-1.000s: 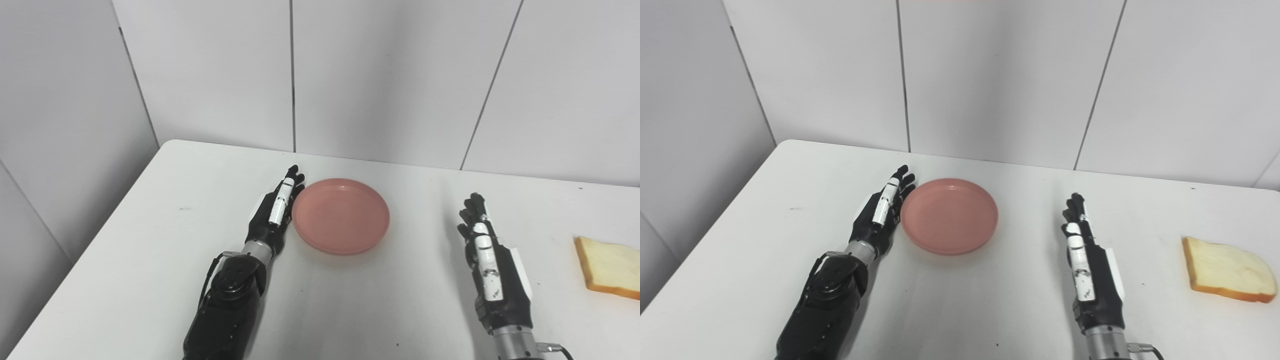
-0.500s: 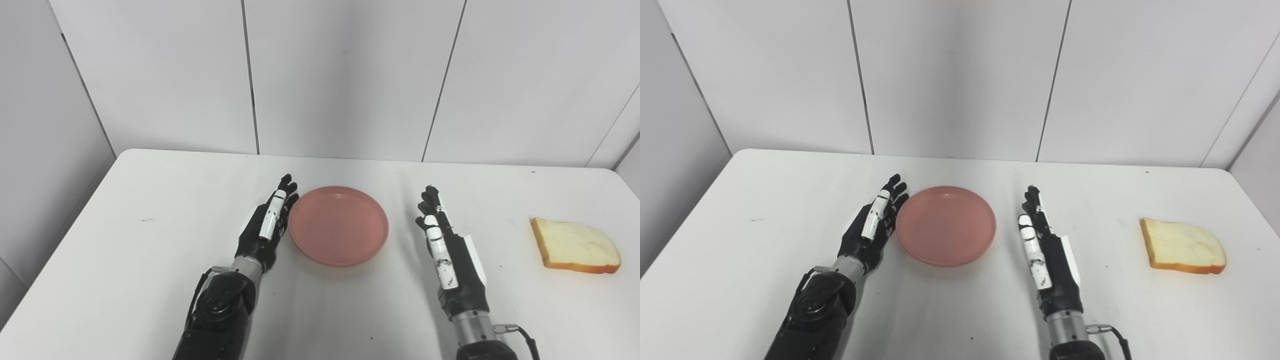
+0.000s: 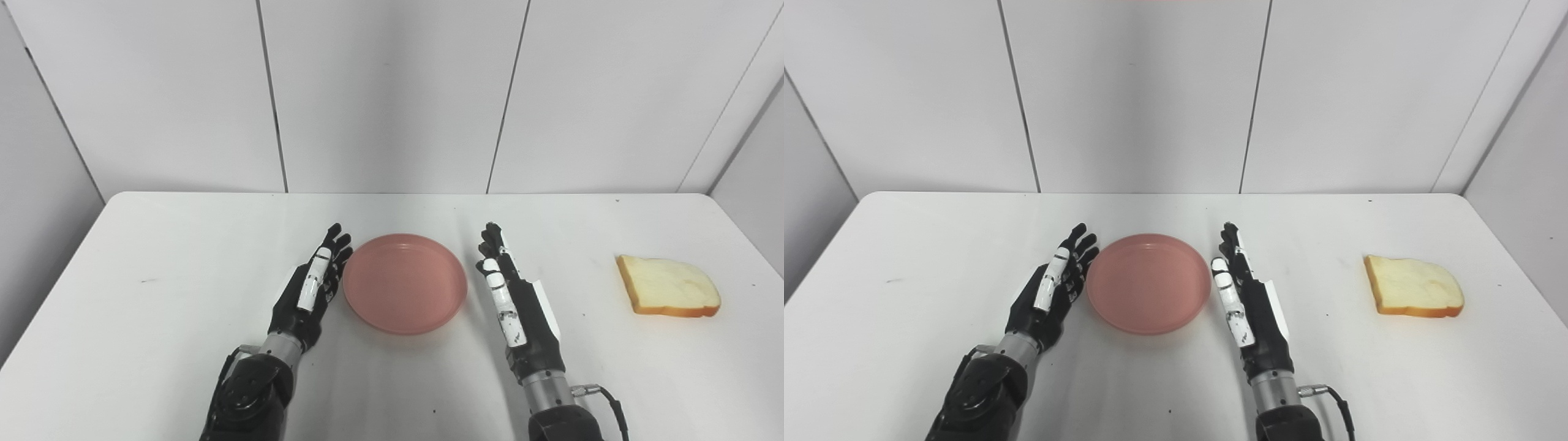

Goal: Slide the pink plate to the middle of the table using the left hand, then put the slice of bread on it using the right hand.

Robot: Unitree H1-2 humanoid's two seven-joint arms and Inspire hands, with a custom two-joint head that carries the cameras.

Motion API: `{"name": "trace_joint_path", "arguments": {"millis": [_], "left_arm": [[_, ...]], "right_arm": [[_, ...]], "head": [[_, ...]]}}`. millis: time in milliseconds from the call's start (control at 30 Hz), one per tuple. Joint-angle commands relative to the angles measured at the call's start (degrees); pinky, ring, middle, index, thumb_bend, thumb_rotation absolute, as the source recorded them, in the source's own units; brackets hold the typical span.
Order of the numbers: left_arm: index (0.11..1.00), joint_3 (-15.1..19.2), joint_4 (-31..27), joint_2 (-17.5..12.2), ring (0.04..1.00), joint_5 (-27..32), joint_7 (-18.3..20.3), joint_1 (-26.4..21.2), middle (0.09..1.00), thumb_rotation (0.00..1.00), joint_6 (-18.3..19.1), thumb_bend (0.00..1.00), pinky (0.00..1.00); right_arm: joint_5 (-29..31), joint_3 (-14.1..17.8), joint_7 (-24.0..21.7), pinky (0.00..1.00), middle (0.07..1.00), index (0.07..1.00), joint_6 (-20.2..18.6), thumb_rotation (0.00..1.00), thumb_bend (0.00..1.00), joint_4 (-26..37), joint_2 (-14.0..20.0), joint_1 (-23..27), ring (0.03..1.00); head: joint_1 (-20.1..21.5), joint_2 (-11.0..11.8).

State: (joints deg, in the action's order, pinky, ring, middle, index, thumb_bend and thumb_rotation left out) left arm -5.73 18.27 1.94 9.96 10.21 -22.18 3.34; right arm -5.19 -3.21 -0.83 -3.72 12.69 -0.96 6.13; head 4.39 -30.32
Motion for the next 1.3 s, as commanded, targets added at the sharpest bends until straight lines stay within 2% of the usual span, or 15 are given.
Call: {"name": "trace_joint_path", "arguments": {"millis": [0,200,333,467,600,667,800,933,1033,1133,1267], "left_arm": [[0.969,-1.04,-0.67,1.12,0.974,-0.17,1.3,0.34,0.978,1.0,1.36,0.42,0.96],[0.967,-0.95,-2.35,1.84,0.974,0.1,1.59,1.12,0.987,1.0,2.58,0.38,0.96],[0.973,-0.91,-2.42,1.88,0.972,-0.41,1.51,1.39,0.985,1.0,1.55,0.36,0.96],[0.977,-0.89,-2.33,1.91,0.979,-2.44,-0.2,1.29,0.985,1.0,0.69,0.4,0.97],[0.998,-0.3,-3.15,2.09,0.997,-2.94,-0.71,1.57,0.997,1.0,0.71,0.43,1.0],[0.999,-0.04,-4.5,2.24,1.0,-3.03,-1.09,1.93,1.0,1.0,1.23,0.45,1.0],[0.986,0.81,-7.21,3.13,0.991,-3.56,-2.83,2.76,0.996,1.0,0.42,0.43,0.99],[0.976,0.19,-8.92,2.37,0.996,-6.32,-3.64,3.16,0.993,1.0,-1.31,0.4,0.96],[0.979,0.9,-10.84,3.15,0.998,-5.74,-3.93,3.66,0.993,1.0,-1.07,0.39,0.97],[0.984,0.87,-13.37,3.4,0.989,-5.81,-4.04,4.44,0.993,1.0,-1.2,0.38,0.97],[0.99,0.74,-16.45,3.06,0.982,-6.2,-4.18,5.32,0.995,1.0,-0.8,0.39,0.97]], "right_arm": [[-0.07,0.1,0.61,0.95,0.976,0.982,1.78,1.0,0.24,0.81,-0.36,1.08,0.97],[0.57,0.36,0.4,0.96,0.981,0.984,1.9,1.0,0.24,0.7,-0.21,1.08,0.974],[0.93,0.62,0.21,0.96,0.982,0.986,2.47,1.0,0.24,0.74,0.11,1.24,0.977],[1.57,1.06,-0.31,0.96,0.99,0.995,2.81,1.0,0.26,1.32,1.05,1.98,0.976],[0.54,1.49,-0.43,0.97,1.0,1.0,1.55,1.0,0.29,2.68,2.72,3.23,0.978],[-0.47,1.87,-0.22,0.98,0.996,0.997,0.61,1.0,0.37,3.68,3.69,4.31,0.974],[-3.06,2.6,-0.47,0.97,0.996,0.998,0.2,1.0,0.47,5.28,6.86,7.18,0.975],[-3.11,4.04,-1.51,0.95,0.991,1.0,-2.4,0.98,0.61,7.09,10.13,10.79,0.974],[-4.0,4.97,-2.8,0.94,0.99,1.0,-5.12,0.96,0.63,9.55,13.55,13.11,0.971],[-5.31,6.04,-3.57,0.9,0.986,0.997,-7.79,0.9,0.58,10.89,16.52,15.28,0.956],[-5.89,7.52,-5.44,0.87,0.978,0.988,-8.98,0.86,0.63,10.74,21.46,17.42,0.94]], "head": [[-0.03,0.03],[0.15,-0.07],[0.28,-0.15],[0.88,-0.19],[1.78,-0.32],[2.19,-0.35],[2.86,-0.23],[3.45,-0.04],[4.05,0.06],[5.24,0.13],[6.44,0.39]]}}
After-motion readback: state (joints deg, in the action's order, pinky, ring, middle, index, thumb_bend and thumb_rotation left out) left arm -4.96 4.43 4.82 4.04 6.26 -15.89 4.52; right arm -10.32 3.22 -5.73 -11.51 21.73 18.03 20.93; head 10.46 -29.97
